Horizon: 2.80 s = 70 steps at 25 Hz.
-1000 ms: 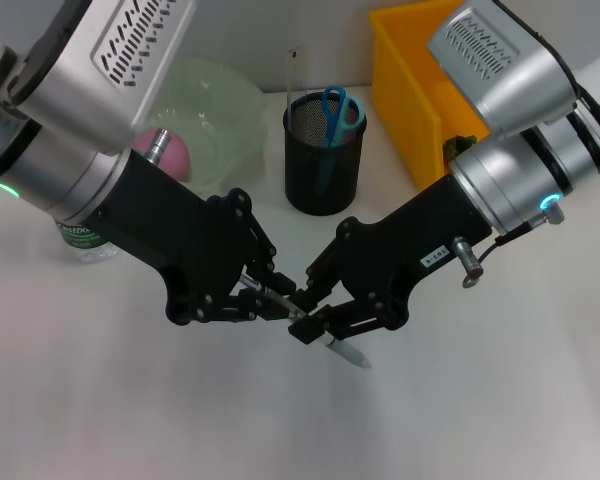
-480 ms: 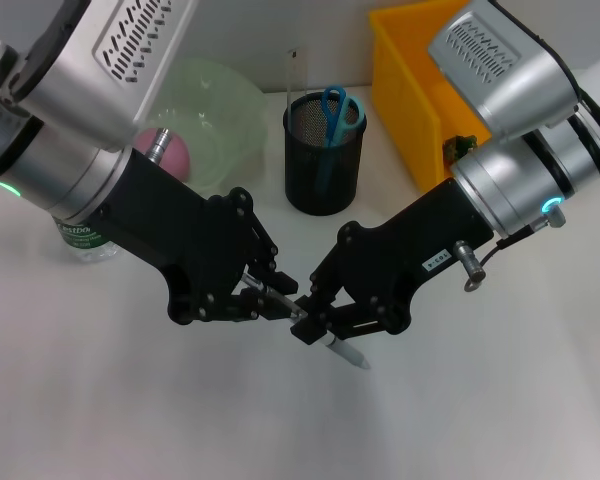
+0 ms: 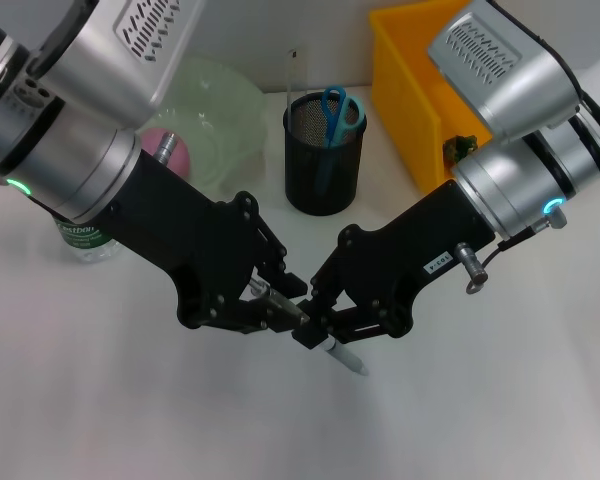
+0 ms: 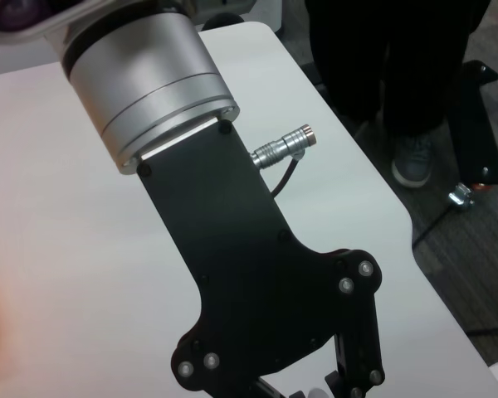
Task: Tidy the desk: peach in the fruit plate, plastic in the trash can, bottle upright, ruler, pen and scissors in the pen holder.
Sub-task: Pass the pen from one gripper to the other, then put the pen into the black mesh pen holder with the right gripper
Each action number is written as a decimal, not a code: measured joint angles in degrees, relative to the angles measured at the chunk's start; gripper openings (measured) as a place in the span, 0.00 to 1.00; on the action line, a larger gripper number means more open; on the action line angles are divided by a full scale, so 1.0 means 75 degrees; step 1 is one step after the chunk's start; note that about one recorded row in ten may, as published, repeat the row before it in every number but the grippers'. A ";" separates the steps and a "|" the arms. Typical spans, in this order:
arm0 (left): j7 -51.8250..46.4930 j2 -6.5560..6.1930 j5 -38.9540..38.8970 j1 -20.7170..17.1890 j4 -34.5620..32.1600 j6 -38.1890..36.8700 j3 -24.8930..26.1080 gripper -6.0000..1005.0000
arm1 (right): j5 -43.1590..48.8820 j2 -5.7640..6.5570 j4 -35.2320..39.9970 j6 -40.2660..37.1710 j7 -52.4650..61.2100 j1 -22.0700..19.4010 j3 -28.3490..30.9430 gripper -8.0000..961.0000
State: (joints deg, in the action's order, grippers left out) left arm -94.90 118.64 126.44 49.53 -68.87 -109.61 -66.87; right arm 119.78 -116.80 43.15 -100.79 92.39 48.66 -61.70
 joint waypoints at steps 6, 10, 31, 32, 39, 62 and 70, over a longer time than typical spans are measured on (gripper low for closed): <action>-0.0026 0.0001 -0.0109 -0.0018 0.0000 -0.0090 0.0048 0.26 | 0.0000 0.0000 0.0014 -0.0025 0.0028 -0.0004 -0.0003 0.14; -0.0047 -0.0012 -0.0142 -0.0064 -0.0051 -0.0113 0.0217 0.38 | 0.0000 0.0029 0.0018 -0.0083 0.0079 -0.0053 -0.0021 0.14; 0.2207 -0.0381 -0.2110 -0.2137 0.2617 -0.0004 0.3539 0.83 | -0.1804 0.0064 0.0475 0.0043 -0.0873 -0.1781 0.2960 0.14; 0.2426 -0.0375 -0.2203 -0.2235 0.2881 0.0005 0.3566 0.83 | -0.2074 0.0016 0.0430 0.0183 -0.1000 -0.1843 0.3067 0.14; 0.3410 -0.0072 -0.2531 -0.2661 0.4496 0.0380 0.4270 0.83 | -0.3697 -0.0293 -0.0468 0.1845 -0.2363 -0.2030 0.3150 0.14; 0.4874 -0.0051 -0.3110 -0.3411 0.6416 0.1728 0.4516 0.83 | -0.4298 -0.0311 -0.1980 0.5025 -0.2697 -0.0987 0.2045 0.14; 0.4888 -0.0038 -0.3114 -0.3462 0.6597 0.1725 0.4522 0.83 | -0.4306 -0.0328 -0.2335 0.5450 -0.2847 -0.0680 0.1993 0.14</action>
State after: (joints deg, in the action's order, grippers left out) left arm -58.24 118.35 103.09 23.56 -19.39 -96.68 -32.96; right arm 87.48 -119.26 25.64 -59.92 71.04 43.56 -46.75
